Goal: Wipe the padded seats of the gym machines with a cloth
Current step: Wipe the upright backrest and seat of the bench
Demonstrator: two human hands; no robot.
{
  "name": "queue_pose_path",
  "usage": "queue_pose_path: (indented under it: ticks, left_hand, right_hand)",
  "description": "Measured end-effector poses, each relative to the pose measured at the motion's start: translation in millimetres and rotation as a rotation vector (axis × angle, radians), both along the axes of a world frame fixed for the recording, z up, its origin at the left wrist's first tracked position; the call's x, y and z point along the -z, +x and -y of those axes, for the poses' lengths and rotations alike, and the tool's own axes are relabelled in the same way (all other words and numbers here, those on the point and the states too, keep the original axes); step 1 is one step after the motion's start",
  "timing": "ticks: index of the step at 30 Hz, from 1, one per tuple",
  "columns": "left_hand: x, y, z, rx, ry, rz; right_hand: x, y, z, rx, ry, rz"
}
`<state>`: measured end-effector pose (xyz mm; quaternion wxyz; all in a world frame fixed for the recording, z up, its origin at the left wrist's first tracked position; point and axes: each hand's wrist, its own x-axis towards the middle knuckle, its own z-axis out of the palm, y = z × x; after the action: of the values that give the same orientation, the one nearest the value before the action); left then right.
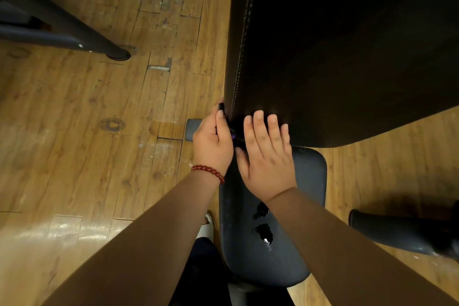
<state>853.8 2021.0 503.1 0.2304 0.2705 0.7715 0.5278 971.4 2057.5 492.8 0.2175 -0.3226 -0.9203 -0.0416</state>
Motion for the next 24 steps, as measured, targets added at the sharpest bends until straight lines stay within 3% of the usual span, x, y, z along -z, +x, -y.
queue_pose_path:
  ticks: [7,13,19,24]
  left_hand:
    - [14,0,1,0.004,-0.105,0.148]
    - [8,4,-2,-0.041,-0.028,0.057]
    - [21,2,6,0.05,-0.116,0.02]
    - [23,3,21,0.148,-0.217,-0.037]
  right_hand:
    - [3,0,1,-0.009,0.009,0.007]
    - [6,1,-3,-0.03,0.027,-0.001]
    - [6,1,0,-0.017,0.009,0.013]
    - [3,12,4,-0.049,-0.057,0.142]
